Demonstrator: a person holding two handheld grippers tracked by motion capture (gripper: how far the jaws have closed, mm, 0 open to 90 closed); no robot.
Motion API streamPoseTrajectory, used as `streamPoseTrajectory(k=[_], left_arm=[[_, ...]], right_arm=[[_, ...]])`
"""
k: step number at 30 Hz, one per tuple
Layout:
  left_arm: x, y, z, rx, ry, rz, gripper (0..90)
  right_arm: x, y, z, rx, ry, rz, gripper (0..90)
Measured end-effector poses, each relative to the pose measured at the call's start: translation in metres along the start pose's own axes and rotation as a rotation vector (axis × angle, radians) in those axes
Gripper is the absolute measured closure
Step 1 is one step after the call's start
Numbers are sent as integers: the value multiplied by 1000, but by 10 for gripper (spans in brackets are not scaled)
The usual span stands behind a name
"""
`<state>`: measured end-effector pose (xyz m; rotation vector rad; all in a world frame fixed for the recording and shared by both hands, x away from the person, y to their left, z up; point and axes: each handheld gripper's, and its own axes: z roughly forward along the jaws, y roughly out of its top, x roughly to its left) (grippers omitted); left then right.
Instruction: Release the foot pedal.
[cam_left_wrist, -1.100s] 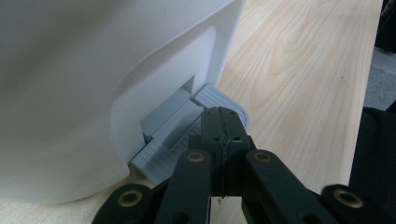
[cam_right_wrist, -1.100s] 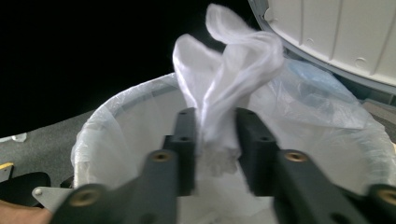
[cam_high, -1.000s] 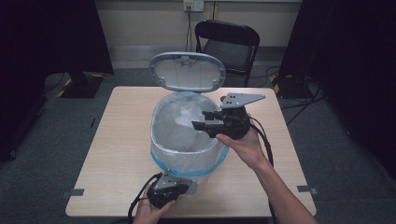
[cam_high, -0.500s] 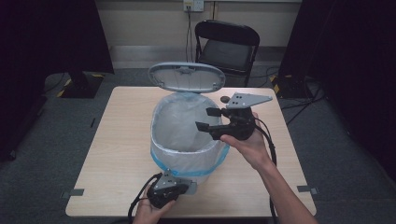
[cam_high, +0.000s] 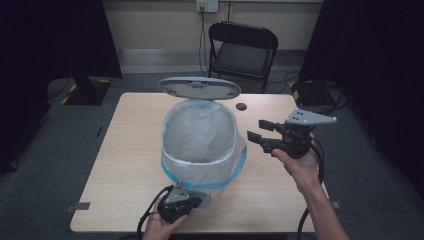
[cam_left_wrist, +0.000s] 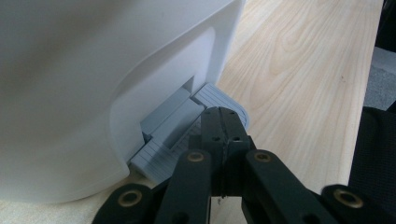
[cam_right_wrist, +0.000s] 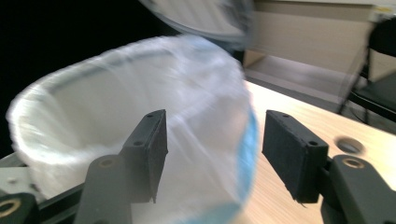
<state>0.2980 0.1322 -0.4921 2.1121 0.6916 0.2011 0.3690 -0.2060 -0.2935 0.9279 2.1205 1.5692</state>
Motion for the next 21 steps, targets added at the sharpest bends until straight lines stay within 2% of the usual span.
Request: streamPoseTrajectory(k=[5, 10, 13, 21], left_arm=[[0, 0, 0, 2, 2, 0, 900], [0, 0, 0, 3, 4, 1, 900], [0, 0, 0, 2, 3, 2, 900], [0, 0, 0, 2, 3, 1, 900]], right_arm=[[-16, -22, -6, 27, -89, 53, 357], [-30, -44, -8, 52, -178, 80, 302], [-37, -61, -6, 82, -200, 114, 274], [-48, -117, 6, 224, -264, 135, 225]])
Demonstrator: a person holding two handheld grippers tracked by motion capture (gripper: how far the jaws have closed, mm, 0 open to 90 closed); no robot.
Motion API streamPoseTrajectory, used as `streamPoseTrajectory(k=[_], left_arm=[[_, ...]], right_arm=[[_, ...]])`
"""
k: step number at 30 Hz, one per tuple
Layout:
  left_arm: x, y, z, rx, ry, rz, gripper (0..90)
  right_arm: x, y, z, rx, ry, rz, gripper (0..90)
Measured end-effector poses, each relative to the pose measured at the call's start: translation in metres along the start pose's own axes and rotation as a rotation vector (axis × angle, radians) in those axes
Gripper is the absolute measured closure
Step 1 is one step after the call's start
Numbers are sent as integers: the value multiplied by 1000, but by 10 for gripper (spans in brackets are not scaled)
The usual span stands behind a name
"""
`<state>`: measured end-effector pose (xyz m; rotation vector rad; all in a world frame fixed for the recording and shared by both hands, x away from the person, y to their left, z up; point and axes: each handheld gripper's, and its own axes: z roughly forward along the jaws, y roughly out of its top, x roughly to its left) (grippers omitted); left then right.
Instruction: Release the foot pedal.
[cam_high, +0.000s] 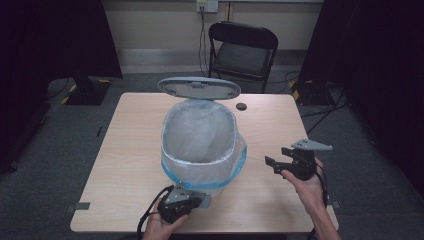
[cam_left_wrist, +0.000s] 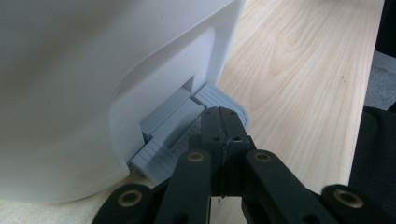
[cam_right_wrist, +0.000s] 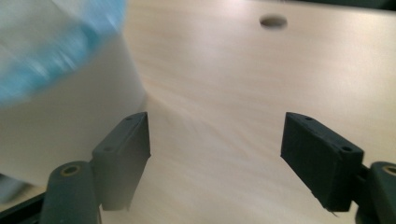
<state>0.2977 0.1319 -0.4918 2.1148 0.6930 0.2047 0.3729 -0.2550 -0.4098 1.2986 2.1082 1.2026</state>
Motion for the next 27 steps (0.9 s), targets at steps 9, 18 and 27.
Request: streamPoseTrajectory(k=[9, 18, 27], left_arm=[[0, 0, 0, -1, 0, -3, 900], [0, 0, 0, 4, -11, -14, 900], [0, -2, -3, -10, -48, -43, 850]], right_arm=[[-12, -46, 13, 71, -21, 64, 184], [-15, -73, 38, 176, -123, 11, 179], [-11, -78, 45, 142, -155, -34, 136]])
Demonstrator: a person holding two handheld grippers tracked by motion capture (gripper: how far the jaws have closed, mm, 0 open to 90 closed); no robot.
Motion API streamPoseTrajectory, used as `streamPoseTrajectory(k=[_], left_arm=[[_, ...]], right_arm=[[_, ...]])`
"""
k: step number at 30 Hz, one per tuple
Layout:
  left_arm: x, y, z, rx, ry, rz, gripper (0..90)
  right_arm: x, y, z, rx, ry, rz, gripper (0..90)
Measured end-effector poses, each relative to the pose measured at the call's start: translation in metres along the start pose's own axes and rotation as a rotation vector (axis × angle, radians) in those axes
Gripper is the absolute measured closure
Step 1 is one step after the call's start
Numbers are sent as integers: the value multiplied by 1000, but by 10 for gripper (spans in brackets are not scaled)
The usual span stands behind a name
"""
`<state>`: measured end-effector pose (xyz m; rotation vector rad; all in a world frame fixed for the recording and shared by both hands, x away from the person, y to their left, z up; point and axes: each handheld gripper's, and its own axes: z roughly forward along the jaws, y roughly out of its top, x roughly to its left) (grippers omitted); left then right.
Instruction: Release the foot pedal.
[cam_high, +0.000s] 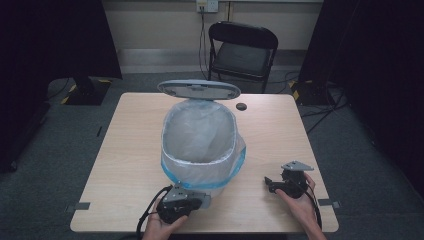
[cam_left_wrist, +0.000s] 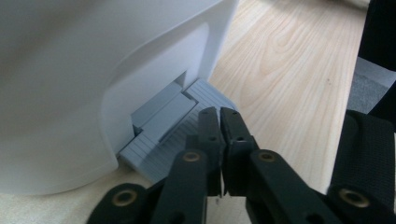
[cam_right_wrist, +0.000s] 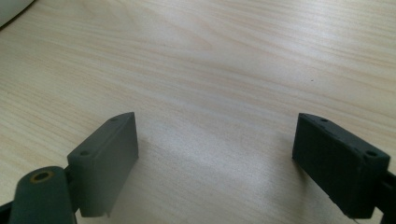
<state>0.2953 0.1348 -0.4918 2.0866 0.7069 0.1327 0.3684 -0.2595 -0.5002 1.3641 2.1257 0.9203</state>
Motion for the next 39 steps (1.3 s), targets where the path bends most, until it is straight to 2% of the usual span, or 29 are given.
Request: streamPoseTrajectory(k=[5, 7, 10, 13, 18, 21, 23, 24, 26, 27, 29, 30, 31, 33, 34, 36, 39], left_arm=[[-3, 0, -4, -19, -18, 8, 796], [-2, 0, -5, -28, -32, -2, 765], [-1, 0, -8, -52, -48, 0, 757], [-2, 1, -14, -87, -58, -8, 702], [-5, -6, -24, -77, -51, -11, 590], [-2, -7, -32, -75, -48, -9, 575], [3, -5, -42, -85, -22, 9, 573], [6, -4, -45, -90, -12, 4, 560], [14, -7, -52, -101, 7, -25, 526], [17, -9, -57, -90, 18, -33, 517], [24, -13, -64, -97, 32, -76, 486], [28, -14, -67, -99, 53, -94, 473], [31, -15, -71, -100, 93, -89, 464], [39, -17, -77, -90, 136, -90, 453], [46, -19, -82, -100, 153, -117, 449], [56, -22, -87, -88, 229, -120, 449], [72, -28, -92, -68, 314, -148, 409]], right_arm=[[0, 0, 0, 0, 0, 1, 136], [0, 0, 0, 1, 0, 3, 136], [0, 0, 0, 1, 1, 2, 136], [0, 0, 0, 1, 1, 2, 136], [0, 0, 0, 0, 1, 2, 136], [0, 0, 0, 0, 1, 2, 136], [0, 0, 0, 1, 4, 4, 139], [0, 0, 0, 0, 3, 4, 140], [0, 0, 0, 0, 4, 3, 140], [-1, 0, 0, 0, 4, 3, 140], [-1, 0, 0, 0, 4, 3, 140], [0, 0, 0, 0, 4, 3, 140], [0, 0, 0, 0, 5, 4, 139], [0, 0, 0, 0, 4, 4, 140], [0, 0, 0, 0, 4, 3, 140], [0, 0, 0, 0, 4, 4, 140], [-1, 0, -1, -2, 3, 4, 152]])
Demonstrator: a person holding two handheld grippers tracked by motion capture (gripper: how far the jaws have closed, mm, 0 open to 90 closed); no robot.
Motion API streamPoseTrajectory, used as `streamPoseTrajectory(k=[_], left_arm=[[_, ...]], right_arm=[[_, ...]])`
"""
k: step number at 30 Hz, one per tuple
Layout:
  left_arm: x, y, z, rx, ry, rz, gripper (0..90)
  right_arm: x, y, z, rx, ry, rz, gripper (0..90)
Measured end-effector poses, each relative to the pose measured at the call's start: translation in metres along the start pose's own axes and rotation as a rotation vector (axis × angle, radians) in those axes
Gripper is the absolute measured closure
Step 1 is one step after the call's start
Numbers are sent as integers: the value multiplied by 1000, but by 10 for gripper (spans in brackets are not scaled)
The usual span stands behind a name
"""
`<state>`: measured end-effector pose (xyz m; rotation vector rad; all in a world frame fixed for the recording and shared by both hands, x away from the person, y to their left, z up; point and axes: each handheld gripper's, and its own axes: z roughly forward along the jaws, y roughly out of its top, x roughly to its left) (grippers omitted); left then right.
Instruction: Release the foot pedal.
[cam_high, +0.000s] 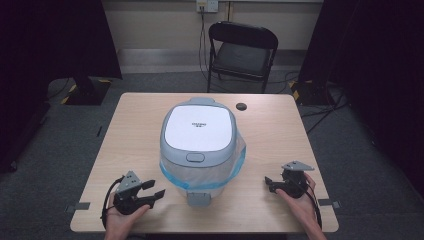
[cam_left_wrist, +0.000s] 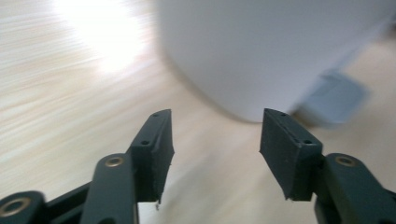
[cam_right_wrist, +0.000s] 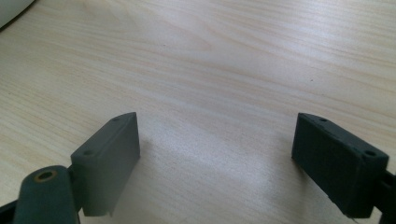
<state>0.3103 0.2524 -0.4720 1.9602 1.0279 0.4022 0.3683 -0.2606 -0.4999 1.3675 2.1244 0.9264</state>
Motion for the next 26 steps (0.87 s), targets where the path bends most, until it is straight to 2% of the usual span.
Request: streamPoseTrajectory(k=[2, 4, 7, 10, 11, 12, 13, 16, 20, 26], left_arm=[[12, -3, 2, 23, 44, -30, 345], [23, -6, 3, 42, 61, -44, 335], [38, -8, 4, 80, 122, -74, 284], [47, -13, 4, 94, 157, -80, 274], [48, -14, 5, 111, 184, -69, 274], [49, -15, 5, 136, 192, -63, 261], [49, -17, 6, 146, 178, -81, 253], [46, -20, 8, 127, 206, -59, 259], [46, -23, 11, 97, 206, -42, 217], [48, -20, 16, 100, 226, -62, 172]], right_arm=[[-1, 0, -1, -3, 3, 4, 169], [-1, -1, -1, -4, -1, 2, 172], [-2, -1, -1, -4, -7, 8, 172], [-2, -1, -1, -4, -7, 9, 173], [-2, -1, -1, -4, -8, 8, 172], [-2, -1, -1, -4, -8, 8, 173], [-2, -1, -1, -4, -8, 8, 172], [-1, -1, -1, -4, -9, 10, 171], [-1, -1, -1, -5, -14, 12, 170], [-1, -1, -1, -3, -16, 15, 170]])
